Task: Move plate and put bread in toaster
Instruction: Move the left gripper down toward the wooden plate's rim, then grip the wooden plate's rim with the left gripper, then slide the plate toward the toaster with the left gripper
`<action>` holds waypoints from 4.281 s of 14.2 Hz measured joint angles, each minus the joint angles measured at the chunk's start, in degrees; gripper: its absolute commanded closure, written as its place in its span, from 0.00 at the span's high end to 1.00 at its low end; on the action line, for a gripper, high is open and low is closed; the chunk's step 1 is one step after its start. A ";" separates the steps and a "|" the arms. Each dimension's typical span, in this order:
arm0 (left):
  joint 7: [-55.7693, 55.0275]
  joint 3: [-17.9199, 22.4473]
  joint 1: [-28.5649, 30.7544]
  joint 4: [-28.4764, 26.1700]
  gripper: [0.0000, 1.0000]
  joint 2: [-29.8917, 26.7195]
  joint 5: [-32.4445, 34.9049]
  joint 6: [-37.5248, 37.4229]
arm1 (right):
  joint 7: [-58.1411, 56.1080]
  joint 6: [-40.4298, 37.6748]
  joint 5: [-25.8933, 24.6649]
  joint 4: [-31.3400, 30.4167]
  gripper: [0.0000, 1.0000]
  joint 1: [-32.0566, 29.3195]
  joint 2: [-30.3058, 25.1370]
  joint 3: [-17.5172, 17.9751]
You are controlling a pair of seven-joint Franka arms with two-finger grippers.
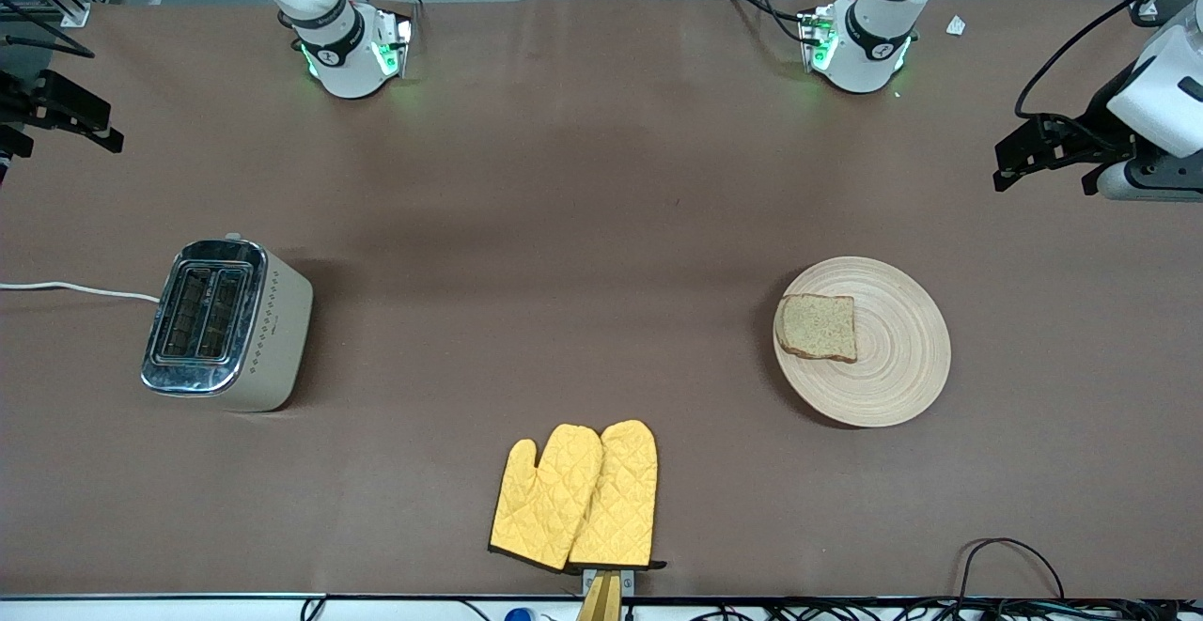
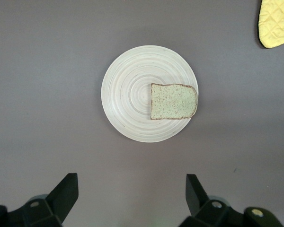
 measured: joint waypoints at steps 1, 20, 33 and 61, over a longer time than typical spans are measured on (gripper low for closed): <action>0.01 -0.08 -0.01 0.00 1.00 0.00 0.00 -0.03 | 0.00 0.00 0.00 0.00 1.00 0.00 0.00 0.01; 29.54 0.71 23.61 -1.32 1.00 36.62 -24.66 12.41 | 0.00 -0.51 0.04 -0.10 1.00 -0.02 0.01 -0.04; 40.39 -0.44 22.62 -0.06 0.96 47.01 -33.01 16.67 | -0.01 -0.57 0.04 -0.11 1.00 -0.04 0.01 -0.14; 37.03 -14.90 12.32 1.74 0.00 46.83 -43.74 22.00 | -0.02 -0.63 0.04 -0.11 1.00 -0.06 0.01 -0.26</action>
